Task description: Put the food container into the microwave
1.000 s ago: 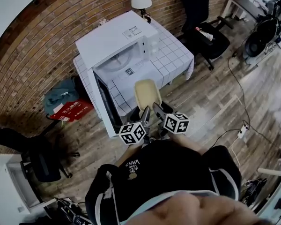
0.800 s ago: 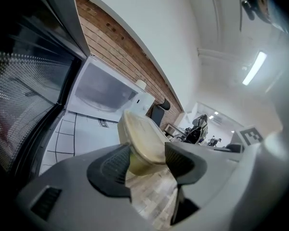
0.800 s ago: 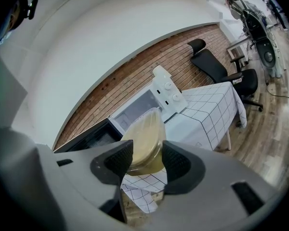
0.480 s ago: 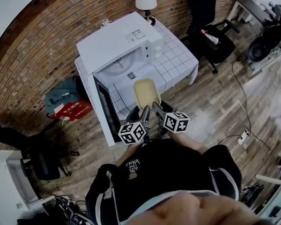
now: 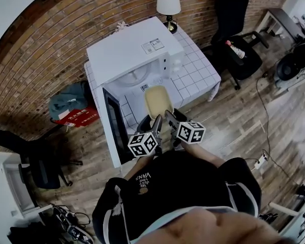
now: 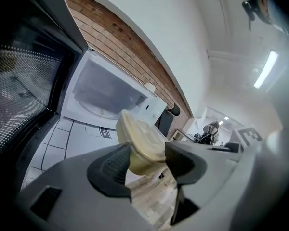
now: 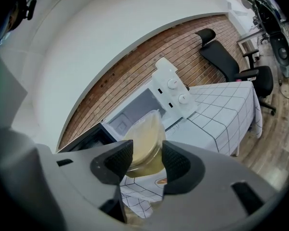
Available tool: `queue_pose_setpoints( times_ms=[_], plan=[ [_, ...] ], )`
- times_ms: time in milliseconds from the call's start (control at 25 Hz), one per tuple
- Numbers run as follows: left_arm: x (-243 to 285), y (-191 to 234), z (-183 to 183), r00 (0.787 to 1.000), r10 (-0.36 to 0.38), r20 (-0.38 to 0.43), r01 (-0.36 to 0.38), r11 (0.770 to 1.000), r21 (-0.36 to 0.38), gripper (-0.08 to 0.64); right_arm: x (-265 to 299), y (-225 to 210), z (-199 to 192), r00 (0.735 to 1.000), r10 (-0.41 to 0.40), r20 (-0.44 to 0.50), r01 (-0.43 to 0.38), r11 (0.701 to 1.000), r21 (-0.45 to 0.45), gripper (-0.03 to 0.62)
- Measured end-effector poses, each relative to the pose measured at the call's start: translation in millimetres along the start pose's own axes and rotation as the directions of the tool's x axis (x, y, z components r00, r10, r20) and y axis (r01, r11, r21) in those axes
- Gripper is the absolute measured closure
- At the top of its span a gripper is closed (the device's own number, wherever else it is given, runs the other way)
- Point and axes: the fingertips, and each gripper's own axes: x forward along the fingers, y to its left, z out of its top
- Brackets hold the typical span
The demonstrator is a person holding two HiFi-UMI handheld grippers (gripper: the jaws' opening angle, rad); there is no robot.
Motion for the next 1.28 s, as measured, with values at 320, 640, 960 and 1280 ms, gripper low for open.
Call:
queue_pose_setpoints(
  times_ms=[320, 640, 960, 1280],
  plan=[
    [25, 14, 19, 0.997, 0.066, 0.036, -0.066, 0.998, -0.021, 0.328, 35, -5, 20, 0.997, 0.060, -0.052, -0.060, 0.998, -0.015, 0.414],
    [47, 25, 33, 0.988, 0.137, 0.065, -0.135, 0.990, -0.043, 0.328, 65, -13, 35, 0.987, 0.117, -0.109, -0.120, 0.992, -0.025, 0.414],
    [66, 32, 44, 0.976, 0.196, 0.096, -0.189, 0.979, -0.070, 0.328, 90, -20, 49, 0.972, 0.167, -0.166, -0.175, 0.984, -0.038, 0.414],
    [80, 39, 52, 0.953, 0.270, 0.138, -0.256, 0.960, -0.110, 0.328, 110, -23, 60, 0.947, 0.222, -0.234, -0.243, 0.968, -0.067, 0.414]
  ],
)
